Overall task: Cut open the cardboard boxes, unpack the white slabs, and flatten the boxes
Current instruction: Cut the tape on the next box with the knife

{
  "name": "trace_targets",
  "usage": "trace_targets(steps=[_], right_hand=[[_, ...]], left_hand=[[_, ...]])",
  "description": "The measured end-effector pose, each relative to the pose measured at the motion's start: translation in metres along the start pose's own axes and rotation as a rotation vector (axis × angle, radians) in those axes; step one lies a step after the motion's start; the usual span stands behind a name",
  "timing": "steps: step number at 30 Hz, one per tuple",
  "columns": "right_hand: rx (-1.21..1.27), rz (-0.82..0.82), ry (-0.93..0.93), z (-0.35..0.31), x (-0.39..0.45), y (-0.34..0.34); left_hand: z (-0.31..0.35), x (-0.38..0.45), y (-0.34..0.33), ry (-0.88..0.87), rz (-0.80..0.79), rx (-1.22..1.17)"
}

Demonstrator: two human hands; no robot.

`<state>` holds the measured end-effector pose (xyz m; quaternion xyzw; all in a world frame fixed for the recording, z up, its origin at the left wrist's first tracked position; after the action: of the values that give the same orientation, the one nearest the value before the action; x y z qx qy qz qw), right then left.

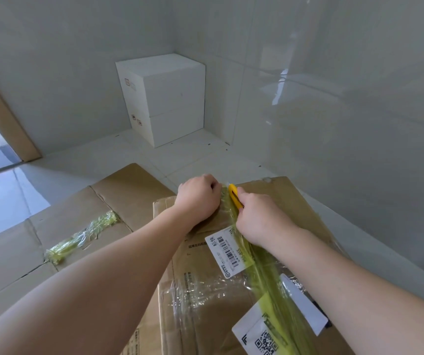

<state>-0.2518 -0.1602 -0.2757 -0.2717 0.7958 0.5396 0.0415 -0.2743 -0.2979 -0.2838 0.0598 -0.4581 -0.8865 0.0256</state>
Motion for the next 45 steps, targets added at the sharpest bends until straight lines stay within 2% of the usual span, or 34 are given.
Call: trace_targets(steps=[13,21,45], right_hand=[[-0.058,-0.032,-0.001,0.002,-0.038,-0.015],[-0.075,0.002,0.02,-0.002,-0.032,0.01],[-0.173,-0.073,-0.032,0.016,-0.089,-0.029]], left_hand=[[-0.006,0.006,-0.003,0.028,0.006,-0.027],[-0.003,0.005,0.003,0.041,0.026,-0.098],[0.004,0.0,0.0,0.018,0.012,-0.024]])
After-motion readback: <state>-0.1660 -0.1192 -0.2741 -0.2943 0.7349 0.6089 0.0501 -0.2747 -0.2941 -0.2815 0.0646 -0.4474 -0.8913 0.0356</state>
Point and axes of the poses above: each hand's wrist, its own x-axis towards the middle knuckle, its own y-axis out of the back of the hand, z = x × y, the point moved 10 cm from there along x, towards the middle knuckle, and after that the axes turned 13 degrees about -z, right-handed, at the moved point
